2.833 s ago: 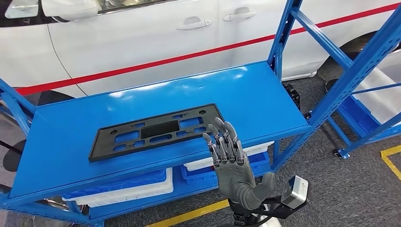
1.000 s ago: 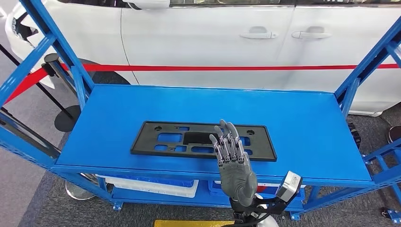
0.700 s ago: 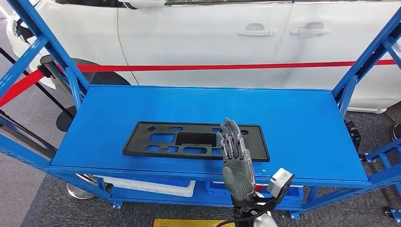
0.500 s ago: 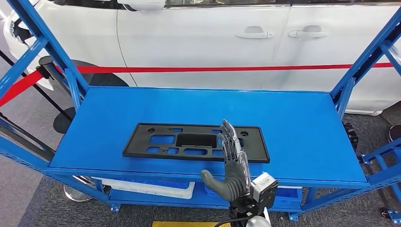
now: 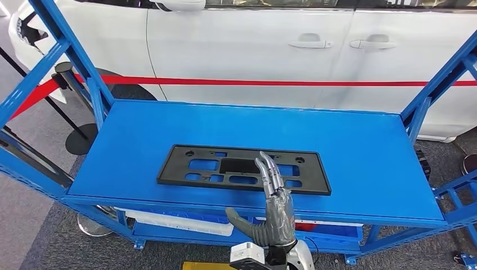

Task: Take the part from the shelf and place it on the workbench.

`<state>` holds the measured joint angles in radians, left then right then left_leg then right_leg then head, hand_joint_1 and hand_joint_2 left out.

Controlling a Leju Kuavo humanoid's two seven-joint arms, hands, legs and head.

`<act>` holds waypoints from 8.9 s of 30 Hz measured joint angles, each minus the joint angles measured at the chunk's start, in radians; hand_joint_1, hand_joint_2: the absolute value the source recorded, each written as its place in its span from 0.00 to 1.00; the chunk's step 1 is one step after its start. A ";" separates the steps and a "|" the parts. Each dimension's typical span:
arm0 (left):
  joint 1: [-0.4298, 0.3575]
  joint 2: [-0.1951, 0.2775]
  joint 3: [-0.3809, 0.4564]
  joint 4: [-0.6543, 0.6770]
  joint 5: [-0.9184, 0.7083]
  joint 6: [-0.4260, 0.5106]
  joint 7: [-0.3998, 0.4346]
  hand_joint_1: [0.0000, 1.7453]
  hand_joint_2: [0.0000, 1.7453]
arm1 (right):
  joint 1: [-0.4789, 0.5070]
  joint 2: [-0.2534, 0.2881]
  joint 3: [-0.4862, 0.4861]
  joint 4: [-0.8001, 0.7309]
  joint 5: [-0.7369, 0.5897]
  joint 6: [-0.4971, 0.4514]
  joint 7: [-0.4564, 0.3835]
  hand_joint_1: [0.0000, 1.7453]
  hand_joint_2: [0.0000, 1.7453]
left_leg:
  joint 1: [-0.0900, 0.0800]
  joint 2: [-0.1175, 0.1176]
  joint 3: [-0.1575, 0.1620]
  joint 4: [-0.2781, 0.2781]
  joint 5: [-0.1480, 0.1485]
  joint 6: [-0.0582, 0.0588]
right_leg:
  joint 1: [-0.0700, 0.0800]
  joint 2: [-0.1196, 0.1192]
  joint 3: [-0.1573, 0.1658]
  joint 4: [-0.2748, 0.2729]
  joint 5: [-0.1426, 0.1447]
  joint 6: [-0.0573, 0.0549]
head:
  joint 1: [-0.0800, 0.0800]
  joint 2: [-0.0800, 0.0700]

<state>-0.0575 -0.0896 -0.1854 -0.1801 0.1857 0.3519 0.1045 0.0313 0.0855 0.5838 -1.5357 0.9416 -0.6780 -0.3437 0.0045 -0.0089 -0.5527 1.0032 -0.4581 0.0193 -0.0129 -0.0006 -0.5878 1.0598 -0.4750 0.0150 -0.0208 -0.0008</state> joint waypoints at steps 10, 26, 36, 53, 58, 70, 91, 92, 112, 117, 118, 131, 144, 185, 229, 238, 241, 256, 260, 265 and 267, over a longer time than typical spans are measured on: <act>0.001 -0.006 0.000 0.000 -0.001 -0.008 -0.002 0.00 0.00 | -0.002 -0.006 0.004 0.024 0.316 -0.019 0.076 0.00 1.00 | 0.007 0.003 -0.124 0.274 -0.143 -0.045 | 0.001 -0.004 0.016 -0.048 0.012 -0.041 | -0.002 0.000; 0.003 -0.013 0.001 0.000 -0.001 -0.033 -0.023 0.00 0.00 | -0.161 -0.169 0.087 0.173 0.470 0.024 0.224 0.00 1.00 | 0.003 0.005 -0.004 -0.007 0.007 0.015 | 0.000 0.001 -0.110 0.234 -0.127 0.010 | 0.002 0.000; 0.003 -0.017 0.002 0.000 0.000 -0.034 -0.021 0.00 0.00 | -0.250 -0.198 0.132 0.254 0.467 0.059 0.235 0.00 1.00 | -0.002 -0.001 -0.008 0.009 -0.008 -0.020 | 0.004 0.004 0.016 -0.050 0.014 -0.023 | 0.001 0.000; 0.003 -0.018 0.011 0.000 0.014 -0.034 -0.021 0.00 0.00 | -0.445 -0.144 0.205 0.544 0.323 0.164 0.172 0.00 1.00 | -0.003 0.003 -0.013 0.004 0.012 -0.024 | 0.010 0.003 0.023 -0.047 0.009 -0.027 | -0.001 0.000; 0.003 -0.019 0.011 0.000 0.014 -0.034 -0.020 0.00 0.00 | -0.471 -0.134 0.211 0.579 0.301 0.173 0.162 0.00 1.00 | -0.001 0.002 -0.015 -0.001 0.014 -0.014 | 0.007 0.002 0.020 -0.048 0.010 -0.016 | 0.000 0.000; 0.006 -0.028 0.017 0.000 0.014 -0.043 -0.024 0.00 0.00 | -0.618 -0.066 0.272 0.754 0.246 0.181 0.142 0.00 1.00 | 0.006 0.004 -0.053 0.086 -0.043 -0.040 | -0.001 0.000 0.008 -0.044 0.020 -0.033 | 0.000 0.000; 0.013 -0.033 0.026 0.000 0.024 -0.050 -0.043 0.00 0.00 | -0.766 -0.033 0.384 0.942 0.535 0.202 0.450 0.81 1.00 | 0.004 0.004 -0.012 -0.007 0.018 0.007 | 0.003 0.001 -0.108 0.176 -0.046 0.006 | 0.002 0.000; 0.013 -0.033 0.027 0.000 0.025 -0.050 -0.046 0.00 0.00 | -0.770 -0.032 0.386 0.945 0.537 0.211 0.451 0.95 1.00 | 0.004 0.003 -0.010 -0.005 0.016 0.005 | 0.001 0.001 -0.075 0.103 -0.010 0.004 | 0.002 0.000; 0.015 -0.023 0.065 0.000 0.062 -0.035 -0.092 0.00 0.00 | -0.863 -0.057 0.394 0.960 0.415 0.173 0.373 1.00 1.00 | -0.001 0.002 -0.038 0.015 0.015 -0.017 | 0.007 0.006 -0.022 -0.037 0.035 -0.014 | -0.001 0.000; 0.016 -0.024 0.069 0.000 0.065 -0.033 -0.091 0.00 0.00 | -0.859 -0.064 0.395 0.959 0.406 0.104 0.398 1.00 1.00 | 0.006 0.004 -0.032 0.000 0.026 0.008 | 0.006 0.005 -0.088 0.109 -0.050 0.004 | 0.001 0.000; 0.016 -0.024 0.070 0.000 0.065 -0.033 -0.091 0.00 0.00 | -0.855 -0.065 0.395 0.959 0.405 0.086 0.406 1.00 1.00 | 0.005 0.004 -0.032 0.000 0.025 0.010 | 0.006 0.005 -0.121 0.176 -0.077 0.006 | 0.001 0.000; 0.014 -0.028 0.076 0.000 0.046 -0.014 -0.086 0.00 1.00 | -0.801 -0.073 0.297 0.822 0.459 -0.010 0.489 1.00 1.00 | -0.001 0.003 -0.064 0.076 -0.032 -0.031 | 0.004 0.006 -0.036 -0.033 0.041 -0.031 | -0.001 0.000; 0.013 -0.031 0.077 0.000 0.056 0.029 -0.058 0.00 1.00 | -0.708 -0.074 0.054 0.547 0.526 -0.014 0.387 1.00 1.00 | 0.000 0.001 -0.041 0.019 0.014 -0.011 | 0.009 0.006 -0.029 -0.031 0.035 -0.011 | 0.000 0.000; 0.004 -0.045 0.088 0.000 0.068 0.036 -0.056 0.00 1.00 | -0.406 -0.041 -0.168 -0.095 -1.100 0.682 -0.078 1.00 1.00 | 0.003 0.002 -0.011 0.004 0.002 0.001 | -0.010 0.001 -0.067 0.057 0.011 0.012 | 0.001 0.000; -0.005 -0.045 0.116 0.000 0.083 0.035 -0.035 0.00 1.00 | -0.229 -0.016 -0.202 -0.096 -1.237 0.841 -0.036 1.00 1.00 | 0.005 0.005 -0.104 0.274 -0.101 -0.043 | 0.005 -0.008 -0.022 -0.034 0.031 -0.043 | -0.001 0.000; -0.005 -0.038 0.116 0.000 0.069 0.023 -0.030 0.00 1.00 | -0.183 -0.016 -0.234 -0.097 -1.220 0.818 -0.041 1.00 1.00 | -0.002 0.008 0.063 -0.029 -0.027 0.004 | 0.003 -0.006 -0.061 -0.011 0.039 0.001 | 0.001 0.000; -0.005 -0.038 0.116 0.000 0.065 0.017 -0.025 0.00 1.00 | -0.166 -0.017 -0.244 -0.098 -1.218 0.808 -0.040 1.00 1.00 | -0.002 0.014 0.025 -0.026 0.001 0.015 | -0.001 -0.002 -0.110 0.154 -0.096 0.012 | 0.002 0.000; -0.006 -0.034 0.097 0.000 0.024 0.014 -0.004 0.00 1.00 | -0.060 -0.016 -0.288 -0.150 -1.198 0.755 -0.052 1.00 1.00 | 0.002 0.012 -0.138 0.194 -0.111 -0.045 | -0.003 -0.004 0.013 -0.035 0.006 -0.041 | 0.001 0.000; -0.008 -0.026 0.092 0.000 0.016 0.016 -0.014 0.00 1.00 | -0.040 -0.016 -0.299 -0.151 -1.207 0.769 -0.079 1.00 1.00 | 0.002 0.012 -0.085 0.279 -0.103 -0.043 | 0.002 -0.005 -0.046 -0.031 0.051 -0.040 | 0.001 0.000; -0.009 -0.005 0.082 0.000 0.009 0.012 -0.026 0.00 1.00 | -0.017 -0.016 -0.312 -0.157 -1.218 0.779 -0.114 1.00 1.00 | -0.008 0.010 0.130 -0.022 -0.094 -0.018 | 0.005 -0.007 -0.077 -0.033 0.100 -0.020 | 0.001 0.000; -0.009 0.003 0.082 0.000 0.009 0.012 -0.034 0.00 1.00 | -0.010 -0.016 -0.314 -0.157 -1.222 0.787 -0.124 1.00 1.00 | -0.009 0.011 0.122 -0.039 -0.077 -0.008 | 0.002 -0.008 -0.080 -0.041 0.114 -0.007 | 0.001 0.000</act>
<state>-0.0663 -0.0863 -0.1033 -0.1797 0.1949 0.3639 0.0705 0.0212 0.0695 0.2697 -1.6923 -0.2806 0.1090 -0.4681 -0.0044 0.0025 -0.4307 0.9647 -0.5354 0.0111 -0.0109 -0.0088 -0.6682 1.0186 -0.3613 0.0078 -0.0194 -0.0008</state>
